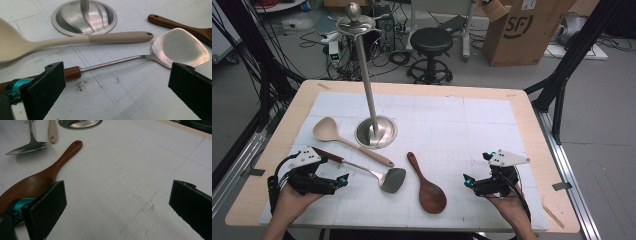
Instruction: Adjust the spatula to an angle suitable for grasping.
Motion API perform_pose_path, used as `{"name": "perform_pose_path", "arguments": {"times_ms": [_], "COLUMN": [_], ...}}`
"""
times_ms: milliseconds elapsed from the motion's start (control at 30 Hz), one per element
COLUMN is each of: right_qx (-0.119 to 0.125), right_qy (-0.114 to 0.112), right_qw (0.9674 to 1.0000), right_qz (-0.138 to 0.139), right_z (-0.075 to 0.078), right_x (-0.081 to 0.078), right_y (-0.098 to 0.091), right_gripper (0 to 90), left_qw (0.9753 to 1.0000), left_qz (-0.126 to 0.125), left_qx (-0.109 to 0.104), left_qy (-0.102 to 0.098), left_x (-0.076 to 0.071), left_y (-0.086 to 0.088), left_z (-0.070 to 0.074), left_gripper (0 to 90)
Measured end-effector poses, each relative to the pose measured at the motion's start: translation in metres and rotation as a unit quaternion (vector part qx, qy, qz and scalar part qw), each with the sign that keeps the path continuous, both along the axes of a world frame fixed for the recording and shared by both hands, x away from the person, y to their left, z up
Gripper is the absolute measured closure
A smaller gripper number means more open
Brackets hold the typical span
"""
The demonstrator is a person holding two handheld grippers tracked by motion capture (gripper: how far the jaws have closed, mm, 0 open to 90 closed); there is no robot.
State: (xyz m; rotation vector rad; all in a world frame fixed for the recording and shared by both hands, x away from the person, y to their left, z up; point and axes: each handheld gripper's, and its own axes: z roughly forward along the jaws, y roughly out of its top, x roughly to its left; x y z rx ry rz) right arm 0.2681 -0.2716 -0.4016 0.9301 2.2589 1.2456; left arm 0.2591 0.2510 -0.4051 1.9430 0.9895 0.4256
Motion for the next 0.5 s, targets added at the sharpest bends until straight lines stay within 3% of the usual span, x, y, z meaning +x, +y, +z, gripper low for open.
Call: {"name": "perform_pose_path", "arguments": {"times_ms": [500], "right_qx": [-0.001], "right_qy": [0.004], "right_qw": [1.0], "right_qz": [-0.001], "right_z": [-0.0006], "right_x": [-0.0006], "right_y": [-0.0015], "right_gripper": [0.1], "left_qw": [1.0], "left_qz": [-0.004], "left_qx": [0.002], "left_qy": [0.001], "left_x": [0.0011], "left_y": [-0.0013], "left_z": [0.0002], "left_gripper": [1.8]}}
